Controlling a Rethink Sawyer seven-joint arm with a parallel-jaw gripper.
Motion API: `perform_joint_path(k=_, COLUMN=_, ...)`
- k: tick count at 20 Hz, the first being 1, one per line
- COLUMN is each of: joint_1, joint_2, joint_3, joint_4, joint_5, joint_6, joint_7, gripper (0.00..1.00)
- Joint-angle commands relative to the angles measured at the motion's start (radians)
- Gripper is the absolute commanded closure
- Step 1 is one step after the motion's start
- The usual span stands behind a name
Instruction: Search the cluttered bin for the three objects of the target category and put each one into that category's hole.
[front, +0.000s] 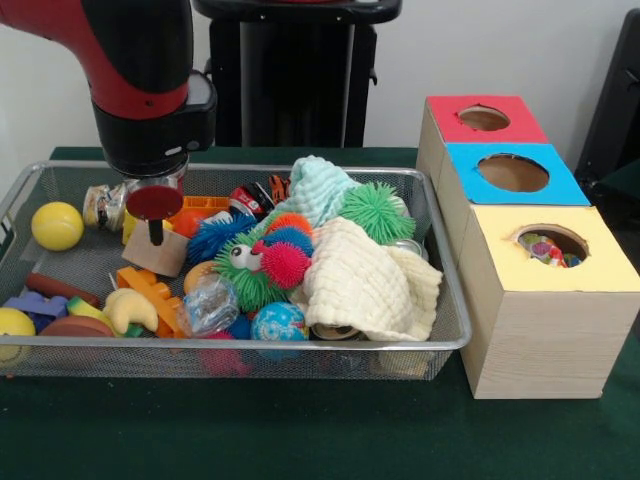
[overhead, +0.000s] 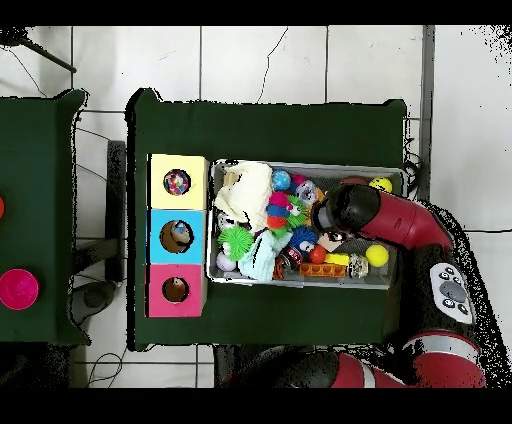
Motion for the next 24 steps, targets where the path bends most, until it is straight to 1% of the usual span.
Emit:
perform_joint_path(k=1, joint_1=0.011, joint_2=0.035, joint_3=0.071, joint_4=-0.013, joint_5=0.010, joint_6=-0.070, joint_7=0.007, gripper=1.00)
perform_joint_path(k=5, joint_1=0.008, joint_2=0.033, joint_3=0.067, joint_4=-0.006, joint_5=0.001, joint_6=-0.087, joint_7=0.003, gripper=1.00)
perform_joint_path(k=7, joint_1=0.019, joint_2=0.033, joint_3=0.058, joint_4=-0.004, joint_5=0.010, joint_6=-0.089, joint_7=0.031, gripper=1.00)
perform_joint_path(k=8, joint_1=0.024, joint_2=0.033, joint_3=0.053, joint_4=-0.004, joint_5=0.014, joint_6=-0.090, joint_7=0.045, gripper=0.00)
perform_joint_path(k=12, joint_1=0.012, joint_2=0.030, joint_3=0.063, joint_4=0.003, joint_5=0.009, joint_6=-0.106, joint_7=0.018, gripper=0.00)
perform_joint_path(k=14, joint_1=0.006, joint_2=0.040, joint_3=0.072, joint_4=-0.028, joint_5=-0.007, joint_6=-0.073, joint_7=-0.031, gripper=0.00)
perform_joint_path(k=16, joint_1=-0.013, joint_2=0.051, joint_3=0.083, joint_4=-0.033, joint_5=-0.001, joint_6=-0.082, joint_7=-0.042, gripper=0.00)
perform_joint_path(k=19, joint_1=-0.011, joint_2=0.053, joint_3=0.076, joint_4=-0.039, joint_5=-0.005, joint_6=-0.074, joint_7=-0.038, gripper=0.00)
perform_joint_path(k=22, joint_1=-0.021, joint_2=0.059, joint_3=0.086, joint_4=-0.048, joint_5=-0.002, joint_6=-0.065, joint_7=-0.053, gripper=0.00)
perform_joint_path(k=24, joint_1=-0.025, joint_2=0.089, joint_3=0.087, joint_4=-0.071, joint_5=-0.006, joint_6=-0.095, joint_7=-0.046, gripper=0.00)
